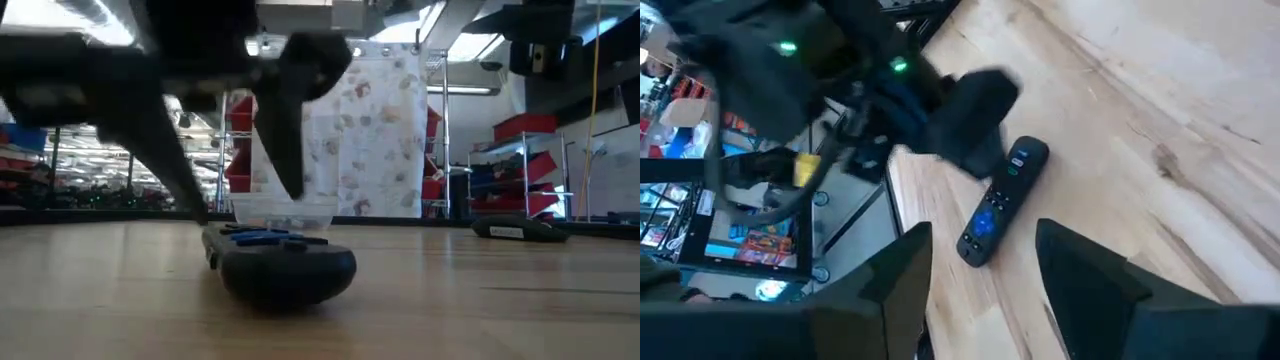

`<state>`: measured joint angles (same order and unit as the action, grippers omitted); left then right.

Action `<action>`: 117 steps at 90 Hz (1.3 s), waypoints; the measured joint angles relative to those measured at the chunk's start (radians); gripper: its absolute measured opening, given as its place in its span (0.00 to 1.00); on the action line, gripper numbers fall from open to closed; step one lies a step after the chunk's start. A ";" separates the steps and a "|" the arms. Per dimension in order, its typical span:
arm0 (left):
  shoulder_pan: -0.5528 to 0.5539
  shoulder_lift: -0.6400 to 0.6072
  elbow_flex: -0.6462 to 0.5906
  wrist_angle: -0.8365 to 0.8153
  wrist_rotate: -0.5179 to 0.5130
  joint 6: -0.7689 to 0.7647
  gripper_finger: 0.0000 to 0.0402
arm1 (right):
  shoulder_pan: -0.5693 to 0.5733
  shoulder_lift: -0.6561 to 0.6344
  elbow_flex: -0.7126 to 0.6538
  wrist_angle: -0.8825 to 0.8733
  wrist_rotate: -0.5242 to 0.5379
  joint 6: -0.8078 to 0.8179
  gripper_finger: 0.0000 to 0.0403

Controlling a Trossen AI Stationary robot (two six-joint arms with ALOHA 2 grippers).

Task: Insert battery
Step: Remove the remote lid for battery insertion

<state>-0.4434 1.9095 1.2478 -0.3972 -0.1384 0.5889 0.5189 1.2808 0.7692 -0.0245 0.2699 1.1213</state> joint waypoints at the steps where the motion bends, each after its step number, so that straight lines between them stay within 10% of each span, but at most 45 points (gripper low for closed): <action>1: 0.000 0.000 -0.004 0.008 -0.003 -0.011 0.59 | 0.000 0.000 0.000 0.000 0.000 0.000 0.41; 42: 0.010 0.056 -0.072 0.052 0.114 -0.301 0.43 | 0.038 0.000 0.000 0.001 0.027 0.031 0.41; 66: 0.035 0.020 -0.069 0.063 0.170 -0.829 0.14 | 0.038 0.000 0.000 0.007 0.038 0.034 0.41; 117: 0.328 -0.007 -0.249 0.536 0.412 -1.628 0.20 | 0.037 0.000 0.000 -0.013 0.070 0.027 0.41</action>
<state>-0.1156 1.9026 0.9990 0.1391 0.2740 -1.0389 0.5560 1.2808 0.7696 -0.0376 0.3398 1.1485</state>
